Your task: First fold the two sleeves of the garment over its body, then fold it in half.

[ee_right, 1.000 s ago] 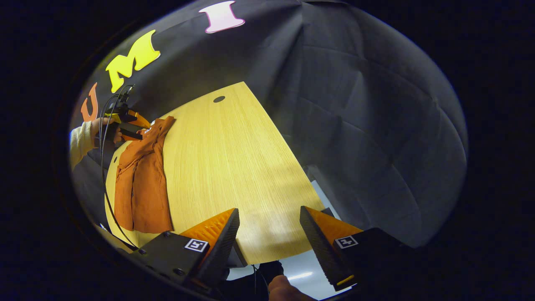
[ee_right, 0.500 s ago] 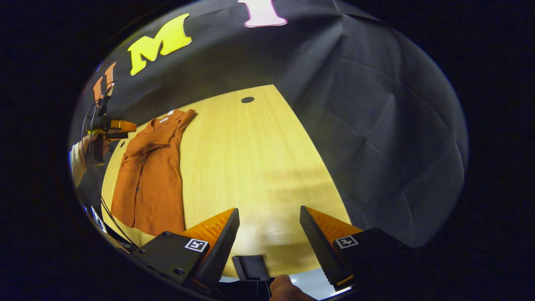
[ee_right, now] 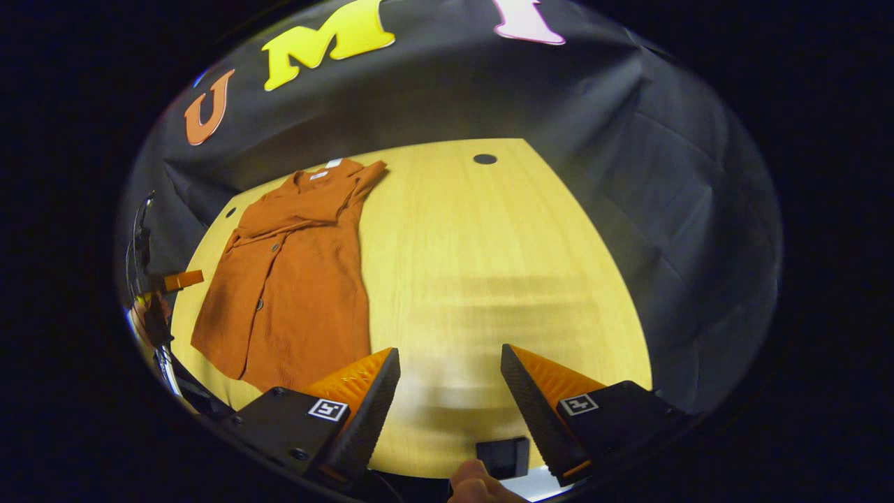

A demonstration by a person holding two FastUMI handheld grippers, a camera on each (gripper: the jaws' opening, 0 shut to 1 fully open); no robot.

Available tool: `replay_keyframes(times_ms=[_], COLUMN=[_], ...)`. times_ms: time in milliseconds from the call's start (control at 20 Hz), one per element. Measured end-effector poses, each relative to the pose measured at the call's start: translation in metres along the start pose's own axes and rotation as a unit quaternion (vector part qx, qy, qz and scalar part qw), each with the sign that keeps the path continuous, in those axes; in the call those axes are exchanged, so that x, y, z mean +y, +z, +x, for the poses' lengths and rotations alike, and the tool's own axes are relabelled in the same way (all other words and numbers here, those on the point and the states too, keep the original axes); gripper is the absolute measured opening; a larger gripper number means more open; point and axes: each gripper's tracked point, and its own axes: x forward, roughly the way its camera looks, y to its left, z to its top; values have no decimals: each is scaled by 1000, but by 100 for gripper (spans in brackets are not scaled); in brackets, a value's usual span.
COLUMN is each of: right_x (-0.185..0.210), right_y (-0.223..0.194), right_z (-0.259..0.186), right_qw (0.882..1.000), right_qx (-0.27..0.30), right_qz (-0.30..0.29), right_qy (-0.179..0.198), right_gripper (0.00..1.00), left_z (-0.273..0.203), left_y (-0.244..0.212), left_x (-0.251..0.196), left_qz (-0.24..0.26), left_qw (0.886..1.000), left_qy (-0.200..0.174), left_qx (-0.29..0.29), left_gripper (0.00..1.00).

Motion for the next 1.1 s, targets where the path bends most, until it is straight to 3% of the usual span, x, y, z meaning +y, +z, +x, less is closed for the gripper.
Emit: replay_keyframes(times_ms=[50,100,150,300,350,400,650,700,750,900,950,1000,1100], right_x=[8,15,22,44,47,52,56,57,57,59,60,62,69], right_y=[-1,-2,-4,-11,-16,-23,-46,-48,-52,-55,-55,-57,-63], right_z=[4,8,11,18,19,20,24,25,26,29,32,35,33], right_qw=[1000,1000,999,997,996,994,987,986,985,977,973,966,947], right_qx=[5,10,17,41,52,68,132,141,155,197,209,228,272], right_qz=[-11,-23,-34,-61,-70,-80,-84,-72,-57,1,17,31,44], right_qy=[2,3,4,18,23,28,44,49,53,82,98,118,167], right_gripper=[94,87,94,94,87,94,94,94,94,94,94,94,94], left_z=[-4,-6,-10,-21,-24,-29,-21,-26,-27,-28,-32,-39,-50], left_y=[-10,-21,-33,-63,-71,-76,-99,-98,-96,-99,-100,-105,-107], left_x=[17,30,41,67,68,65,60,57,54,35,25,14,6], left_qz=[-5,-13,-22,-52,-62,-73,-113,-115,-112,-109,-122,-137,-158], left_qw=[1000,1000,1000,998,997,996,985,981,977,953,937,915,880], left_qy=[11,15,17,17,3,-18,-82,-101,-117,-187,-219,-254,-300], left_qx=[1,5,12,34,44,50,106,121,136,211,242,283,333], left_gripper=[99,100,99,99,99,99,95,84,89,90,90,87,79])
